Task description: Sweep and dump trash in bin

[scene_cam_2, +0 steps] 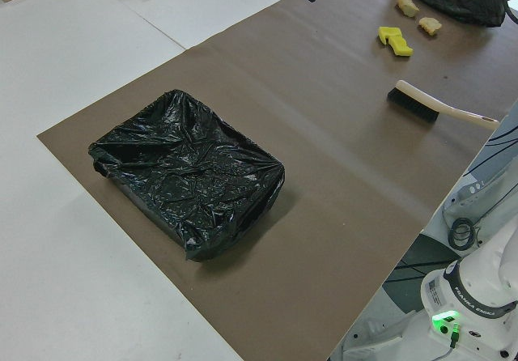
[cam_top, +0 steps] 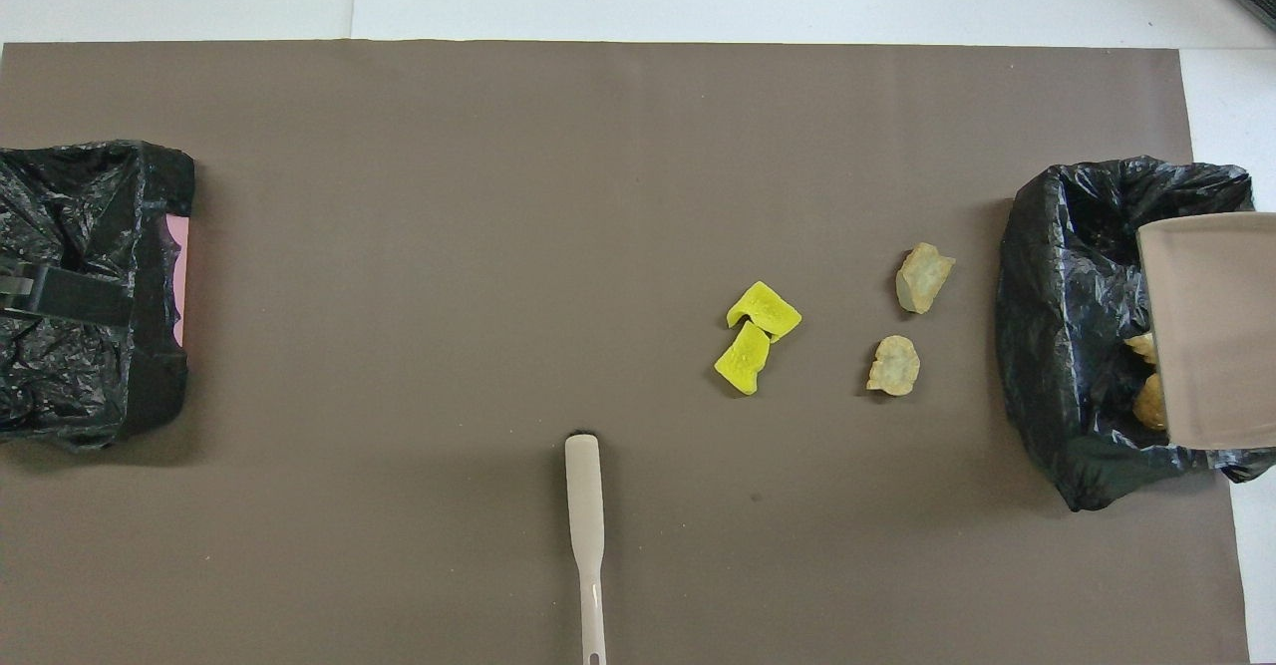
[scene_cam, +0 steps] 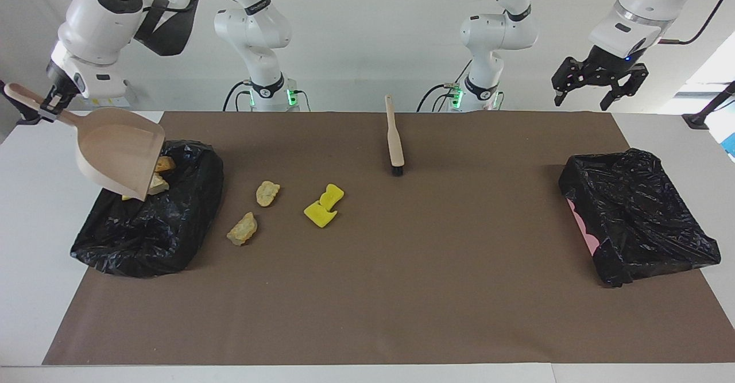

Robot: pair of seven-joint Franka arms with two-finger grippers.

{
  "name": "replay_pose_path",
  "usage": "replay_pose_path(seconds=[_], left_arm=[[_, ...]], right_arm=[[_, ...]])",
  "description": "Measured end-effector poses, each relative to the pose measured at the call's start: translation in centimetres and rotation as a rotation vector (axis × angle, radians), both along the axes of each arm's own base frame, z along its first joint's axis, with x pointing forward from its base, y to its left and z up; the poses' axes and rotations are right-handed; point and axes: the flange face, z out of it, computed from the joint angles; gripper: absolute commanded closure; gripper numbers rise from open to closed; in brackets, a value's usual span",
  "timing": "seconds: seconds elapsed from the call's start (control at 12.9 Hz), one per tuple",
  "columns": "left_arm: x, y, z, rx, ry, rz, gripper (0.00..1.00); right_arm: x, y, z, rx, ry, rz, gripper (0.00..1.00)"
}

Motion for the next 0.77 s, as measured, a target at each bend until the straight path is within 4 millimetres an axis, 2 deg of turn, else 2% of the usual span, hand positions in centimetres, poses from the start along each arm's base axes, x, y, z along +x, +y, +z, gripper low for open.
replay_pose_path(seconds=[0.23,0.46,0.77], left_arm=[[0.0,0.1,0.0,0.000,0.000,0.002,0.00],[0.0,0.1,0.0,0.000,0.000,0.002,0.00],[0.0,0.1,0.0,0.000,0.000,0.003,0.00]], right_arm=[[0.4,3.3,-1.9,0.185,0.007,-0.013,1.00],[1.3,6.9,-5.3,0.352,0.021,-0.095,1.00],[2.7,12.9,-9.8,0.522,0.027,-0.246,1.00]])
